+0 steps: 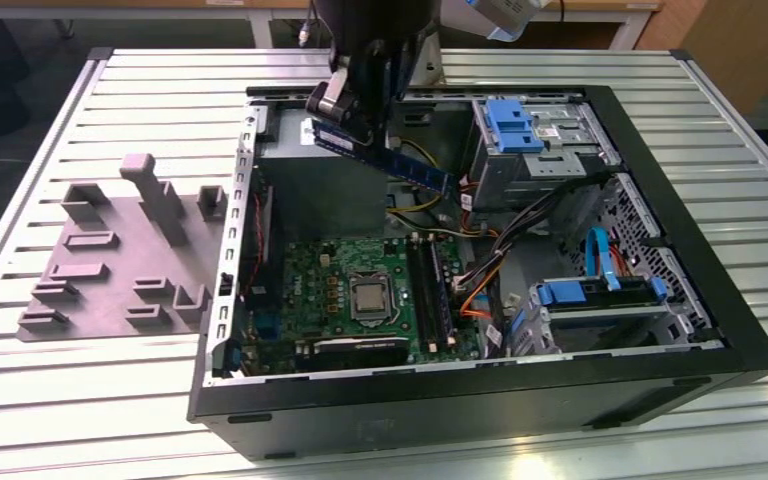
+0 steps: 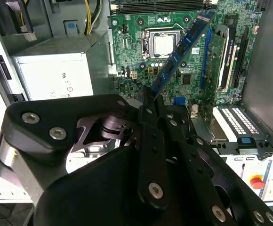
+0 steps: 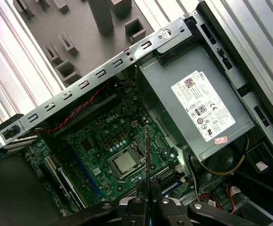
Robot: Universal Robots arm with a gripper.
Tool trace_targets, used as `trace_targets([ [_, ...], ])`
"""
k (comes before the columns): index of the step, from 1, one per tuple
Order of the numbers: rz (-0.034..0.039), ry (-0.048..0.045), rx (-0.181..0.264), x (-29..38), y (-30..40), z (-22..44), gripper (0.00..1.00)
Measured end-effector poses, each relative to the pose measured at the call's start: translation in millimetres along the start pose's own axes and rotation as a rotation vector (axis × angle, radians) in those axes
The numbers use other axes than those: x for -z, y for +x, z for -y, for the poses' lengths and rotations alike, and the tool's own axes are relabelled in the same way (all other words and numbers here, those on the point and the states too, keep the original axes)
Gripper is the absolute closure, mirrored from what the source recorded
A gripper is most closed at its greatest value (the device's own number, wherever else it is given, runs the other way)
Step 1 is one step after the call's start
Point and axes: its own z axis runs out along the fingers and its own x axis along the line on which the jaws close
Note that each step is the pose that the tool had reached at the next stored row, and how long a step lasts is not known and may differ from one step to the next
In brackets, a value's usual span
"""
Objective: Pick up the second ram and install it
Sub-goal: 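Insert the second ram into the second slot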
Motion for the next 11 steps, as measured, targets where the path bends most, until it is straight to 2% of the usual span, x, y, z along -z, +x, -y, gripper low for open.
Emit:
trace_targets([
  [5,0.0002,0.0001,-0.007,0.0,0.0,0.0,0.86],
  [11,0.0011,0.0007,-0.036,-0.1,0.0,0.0,0.86],
])
